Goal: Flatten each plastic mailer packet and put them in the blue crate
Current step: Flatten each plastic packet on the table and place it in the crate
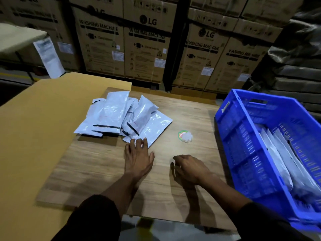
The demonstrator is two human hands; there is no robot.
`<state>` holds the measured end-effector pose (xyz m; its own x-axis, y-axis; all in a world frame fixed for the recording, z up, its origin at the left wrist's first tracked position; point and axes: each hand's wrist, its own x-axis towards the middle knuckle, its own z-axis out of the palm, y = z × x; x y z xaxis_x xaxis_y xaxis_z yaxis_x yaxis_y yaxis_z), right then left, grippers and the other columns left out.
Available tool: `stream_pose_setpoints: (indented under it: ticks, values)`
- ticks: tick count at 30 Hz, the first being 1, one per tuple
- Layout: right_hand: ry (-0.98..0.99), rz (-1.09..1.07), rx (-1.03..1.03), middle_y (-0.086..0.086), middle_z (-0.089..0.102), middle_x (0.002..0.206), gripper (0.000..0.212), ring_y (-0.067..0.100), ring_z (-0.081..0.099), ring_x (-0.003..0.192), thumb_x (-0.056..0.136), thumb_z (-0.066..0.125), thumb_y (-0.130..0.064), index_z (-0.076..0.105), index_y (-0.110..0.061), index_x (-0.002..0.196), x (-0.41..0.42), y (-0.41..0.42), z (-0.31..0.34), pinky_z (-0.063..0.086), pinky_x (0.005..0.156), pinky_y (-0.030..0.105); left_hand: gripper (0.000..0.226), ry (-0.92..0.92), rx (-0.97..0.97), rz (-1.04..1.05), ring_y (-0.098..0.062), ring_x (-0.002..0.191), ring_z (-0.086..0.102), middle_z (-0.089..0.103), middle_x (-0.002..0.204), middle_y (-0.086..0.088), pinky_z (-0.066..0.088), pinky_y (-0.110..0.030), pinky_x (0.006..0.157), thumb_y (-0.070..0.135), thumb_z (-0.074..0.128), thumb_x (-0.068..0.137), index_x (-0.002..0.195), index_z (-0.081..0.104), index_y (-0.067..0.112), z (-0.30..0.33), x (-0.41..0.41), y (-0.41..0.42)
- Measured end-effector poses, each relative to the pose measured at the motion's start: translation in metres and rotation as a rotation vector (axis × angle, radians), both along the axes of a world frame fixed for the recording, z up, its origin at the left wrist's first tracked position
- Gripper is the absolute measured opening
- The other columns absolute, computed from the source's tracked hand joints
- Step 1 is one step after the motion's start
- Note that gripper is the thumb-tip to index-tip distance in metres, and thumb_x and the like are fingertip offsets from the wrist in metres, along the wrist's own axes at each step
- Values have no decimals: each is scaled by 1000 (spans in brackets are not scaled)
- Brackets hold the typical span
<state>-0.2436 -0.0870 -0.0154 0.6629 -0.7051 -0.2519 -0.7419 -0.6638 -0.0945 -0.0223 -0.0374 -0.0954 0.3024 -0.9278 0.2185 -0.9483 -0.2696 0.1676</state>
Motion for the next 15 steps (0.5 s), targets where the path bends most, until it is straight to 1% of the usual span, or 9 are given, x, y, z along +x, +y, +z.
stream_pose_setpoints:
  ticks: [1,3,5,7,8,10,12,15]
  values:
    - [0,-4,4,5,59,126,33,32,53,117,98,42,-37,51,-19,125,1,0,0,50,82,42,64,-1,-13,-10,-36,124,42,50,127,-10,34,-49,104,53,38,90,138,51,14,1,0,3]
    - [-9,-5,-9,4,60,125,33,31,53,116,98,42,-37,51,-20,125,4,1,0,50,82,42,53,7,-63,-38,-35,119,44,49,125,-9,35,-47,102,50,43,89,130,57,18,1,0,12]
    - [-34,3,-58,4,61,122,33,30,54,115,98,41,-37,52,-19,124,5,4,-2,51,80,42,46,29,-112,-83,-38,125,44,48,134,-13,34,-49,105,47,49,88,123,60,19,-2,-1,20]
    - [-83,19,-154,5,63,117,33,31,57,111,97,40,-36,54,-18,120,5,6,-5,51,77,42,44,33,-131,-146,-41,134,41,45,144,-18,33,-53,107,47,51,88,120,60,18,-7,-2,27]
    - [-123,31,-204,5,64,112,33,31,59,107,96,39,-36,56,-17,117,6,7,-6,51,75,42,44,28,-132,-178,-41,136,39,45,146,-18,34,-54,107,47,52,88,120,60,18,-10,-4,31]
    - [-220,55,-267,8,66,106,36,32,62,99,94,39,-35,61,-13,111,8,10,-9,53,74,42,42,41,-141,-226,-38,138,40,49,143,-15,34,-55,106,47,52,89,118,62,19,-13,-8,40]
    - [-291,57,-297,12,68,111,39,34,66,101,92,43,-32,66,-7,110,9,17,-13,57,79,43,35,75,-188,-263,-35,136,44,54,136,-11,35,-56,105,45,53,91,113,63,20,-16,-14,50]
    - [-260,13,-265,15,64,128,47,35,62,116,93,42,-36,64,-5,121,3,34,-32,54,91,45,26,74,-294,-298,-33,128,52,60,123,-7,37,-58,102,39,58,91,105,65,18,-15,-24,71]
